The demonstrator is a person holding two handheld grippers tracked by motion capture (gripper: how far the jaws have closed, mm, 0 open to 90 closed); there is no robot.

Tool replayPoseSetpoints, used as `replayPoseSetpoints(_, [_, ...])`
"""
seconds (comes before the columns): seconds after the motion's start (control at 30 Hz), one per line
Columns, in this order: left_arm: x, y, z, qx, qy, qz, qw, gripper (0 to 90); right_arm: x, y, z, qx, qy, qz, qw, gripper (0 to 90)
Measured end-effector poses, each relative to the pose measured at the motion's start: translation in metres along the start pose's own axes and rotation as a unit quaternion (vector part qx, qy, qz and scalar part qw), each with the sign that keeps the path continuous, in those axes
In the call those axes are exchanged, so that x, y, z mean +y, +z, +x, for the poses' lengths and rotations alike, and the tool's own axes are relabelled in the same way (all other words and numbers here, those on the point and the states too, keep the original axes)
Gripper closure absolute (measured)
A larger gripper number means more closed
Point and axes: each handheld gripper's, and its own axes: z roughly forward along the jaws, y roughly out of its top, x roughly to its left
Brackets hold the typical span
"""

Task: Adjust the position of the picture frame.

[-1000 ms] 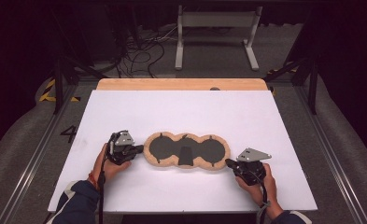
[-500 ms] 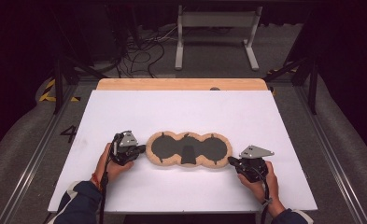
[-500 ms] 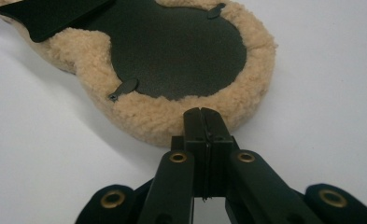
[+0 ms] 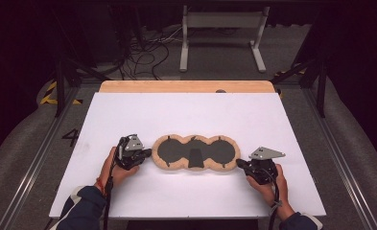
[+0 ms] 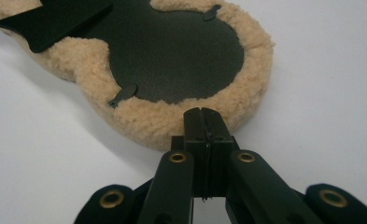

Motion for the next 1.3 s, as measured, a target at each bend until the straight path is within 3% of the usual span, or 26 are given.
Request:
replayPoseSetpoints(0.17, [-0.002, -0.008, 0.003, -0.006, -0.002, -0.014, 0.9999, 80.0, 0.0, -0.002, 0.003, -0.018, -0.003, -0.009, 0.9998, 90.0])
replayPoseSetpoints(0.3, [-0.004, -0.017, -0.004, -0.009, 0.008, -0.025, 0.9996, 76.0, -0.001, -0.005, 0.005, -0.014, -0.008, -0.012, 0.9998, 90.0])
replayPoseSetpoints(0.57, [-0.009, -0.034, -0.006, -0.012, 0.005, -0.046, 0.9989, 71.7, 0.0, -0.01, 0.006, -0.006, -0.009, -0.023, 0.9997, 90.0])
replayPoseSetpoints(0.7, [-0.015, -0.038, -0.01, -0.008, 0.013, -0.041, 0.999, 68.5, 0.002, -0.011, 0.007, 0.01, -0.005, -0.028, 0.9995, 88.5])
replayPoseSetpoints(0.83, [-0.021, -0.044, -0.014, 0.005, 0.018, -0.036, 0.9992, 57.6, 0.006, -0.014, 0.016, 0.032, -0.002, -0.042, 0.9986, 88.3])
replayPoseSetpoints(1.07, [-0.036, -0.064, -0.019, 0.021, 0.006, -0.064, 0.9977, 41.0, 0.013, -0.018, 0.026, 0.063, -0.003, -0.064, 0.9959, 82.8])
replayPoseSetpoints(1.3, [-0.052, -0.07, -0.025, 0.03, -0.02, -0.054, 0.9979, 24.7, 0.017, -0.012, 0.033, 0.081, -0.005, -0.053, 0.9953, 78.1])
